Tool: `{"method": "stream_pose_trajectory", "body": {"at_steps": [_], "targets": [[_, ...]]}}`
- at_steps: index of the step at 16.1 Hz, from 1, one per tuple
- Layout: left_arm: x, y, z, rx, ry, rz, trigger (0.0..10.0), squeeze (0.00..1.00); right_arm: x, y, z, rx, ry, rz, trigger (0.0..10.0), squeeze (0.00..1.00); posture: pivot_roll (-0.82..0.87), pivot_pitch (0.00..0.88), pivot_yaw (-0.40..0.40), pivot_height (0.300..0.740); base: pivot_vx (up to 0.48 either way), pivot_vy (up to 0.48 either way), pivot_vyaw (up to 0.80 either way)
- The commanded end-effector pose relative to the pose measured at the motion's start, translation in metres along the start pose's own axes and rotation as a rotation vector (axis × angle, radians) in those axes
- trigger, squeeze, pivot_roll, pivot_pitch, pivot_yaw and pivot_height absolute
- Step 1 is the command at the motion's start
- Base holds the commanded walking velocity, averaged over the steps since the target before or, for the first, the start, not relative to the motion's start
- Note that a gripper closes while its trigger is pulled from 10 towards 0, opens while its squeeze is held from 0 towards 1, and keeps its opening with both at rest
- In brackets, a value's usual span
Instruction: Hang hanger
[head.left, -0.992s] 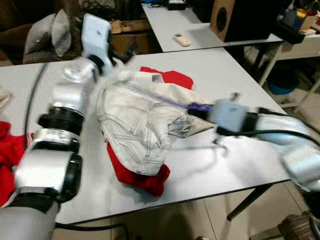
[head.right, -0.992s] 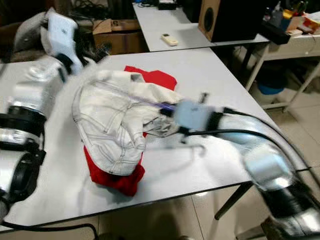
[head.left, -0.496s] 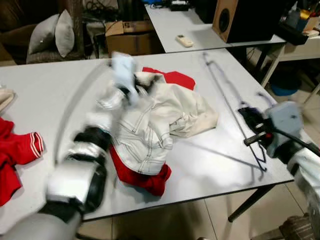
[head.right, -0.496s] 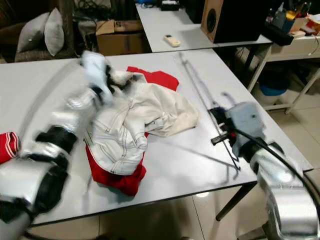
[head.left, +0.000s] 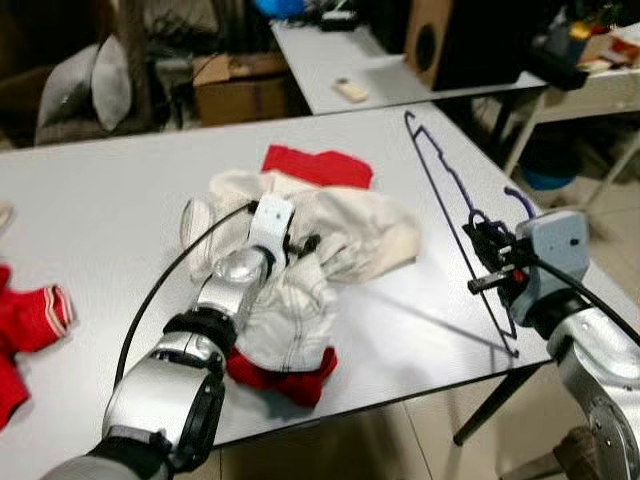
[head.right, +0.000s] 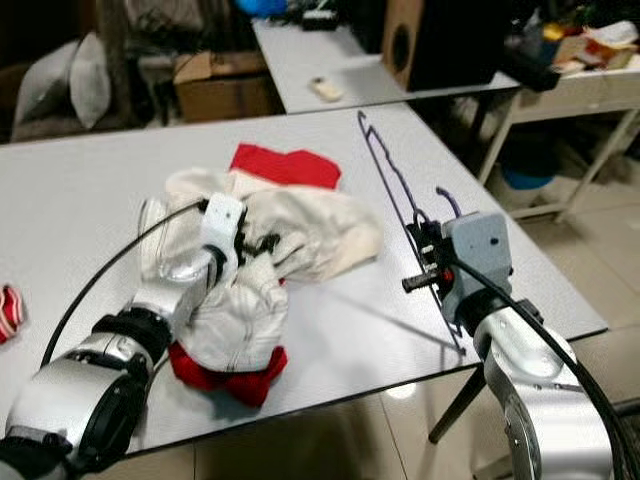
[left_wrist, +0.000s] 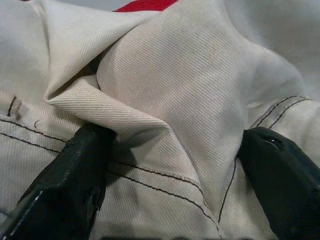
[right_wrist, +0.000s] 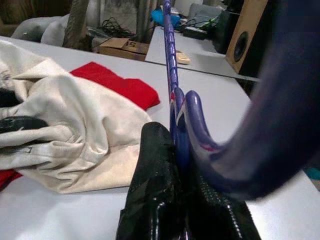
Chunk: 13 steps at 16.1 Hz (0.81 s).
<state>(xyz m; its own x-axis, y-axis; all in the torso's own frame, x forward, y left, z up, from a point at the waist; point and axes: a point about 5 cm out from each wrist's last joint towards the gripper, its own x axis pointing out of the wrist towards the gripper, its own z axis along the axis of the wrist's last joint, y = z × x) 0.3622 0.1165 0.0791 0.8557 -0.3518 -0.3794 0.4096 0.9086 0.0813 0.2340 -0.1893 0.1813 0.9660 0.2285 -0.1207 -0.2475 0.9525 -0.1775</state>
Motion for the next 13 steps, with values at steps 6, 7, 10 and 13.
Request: {"method": "stream_pose_trajectory", "body": {"at_steps": [6,7,10,13], "targets": [[-0.004,0.001,0.003,-0.134,-0.086,-0.11,10.0,0.0,0.002,0.005,0.006,0.022,-0.016,-0.008,10.0,0.0,-0.12,0.0,0.04,0.74,0.0,0.0,0.0],[-0.006,0.007,0.023,-0.149,-0.187,-0.132,10.0,0.0,0.002,0.005,0.008,0.03,-0.03,-0.021,10.0,0.0,-0.12,0.0,0.042,0.74,0.0,0.0,0.0],[-0.021,0.022,0.068,-0.153,-0.39,-0.167,10.0,0.0,0.001,-0.001,0.015,0.085,-0.082,-0.104,10.0,0.0,-0.11,0.0,0.043,0.74,0.0,0.0,0.0],[-0.065,0.036,0.113,-0.107,-0.597,-0.145,10.0,0.0,0.001,-0.004,0.027,0.162,-0.156,-0.18,10.0,0.0,-0.09,0.0,0.042,0.74,0.0,0.0,0.0]]}}
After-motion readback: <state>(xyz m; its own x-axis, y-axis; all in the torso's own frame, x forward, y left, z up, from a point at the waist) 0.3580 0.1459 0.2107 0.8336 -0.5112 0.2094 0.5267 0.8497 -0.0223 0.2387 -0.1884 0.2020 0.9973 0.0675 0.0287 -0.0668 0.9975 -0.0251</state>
